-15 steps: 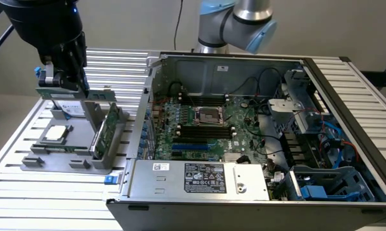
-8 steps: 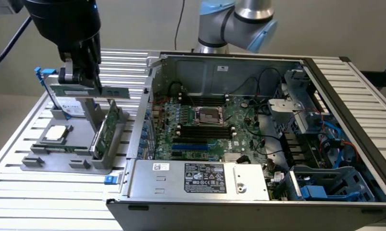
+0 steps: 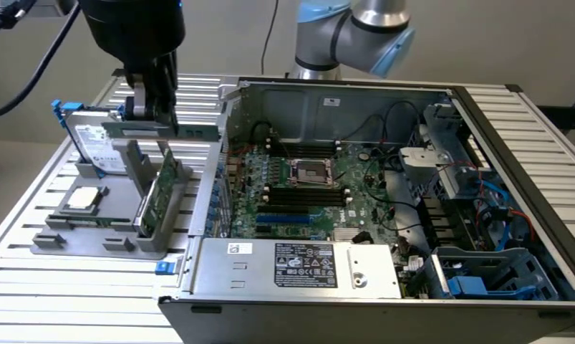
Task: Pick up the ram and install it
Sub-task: 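Pick up the ram and move it above insertion slot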
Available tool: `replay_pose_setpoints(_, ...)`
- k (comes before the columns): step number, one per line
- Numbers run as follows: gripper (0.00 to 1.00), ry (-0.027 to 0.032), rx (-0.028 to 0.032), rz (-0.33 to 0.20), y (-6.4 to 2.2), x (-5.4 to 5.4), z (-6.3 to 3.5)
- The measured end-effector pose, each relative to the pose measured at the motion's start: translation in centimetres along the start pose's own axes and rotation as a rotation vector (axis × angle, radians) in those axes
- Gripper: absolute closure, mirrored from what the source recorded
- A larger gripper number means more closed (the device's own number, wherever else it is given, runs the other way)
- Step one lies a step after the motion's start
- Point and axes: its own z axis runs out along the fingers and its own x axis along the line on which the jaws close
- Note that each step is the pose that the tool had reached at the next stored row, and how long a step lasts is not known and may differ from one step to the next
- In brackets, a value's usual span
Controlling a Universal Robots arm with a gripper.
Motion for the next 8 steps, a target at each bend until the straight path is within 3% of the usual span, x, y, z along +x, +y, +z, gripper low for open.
replay_pose_setpoints(8,0.86,-0.0280,-0.0003,-0.003,-3.30,0.2,-0.56)
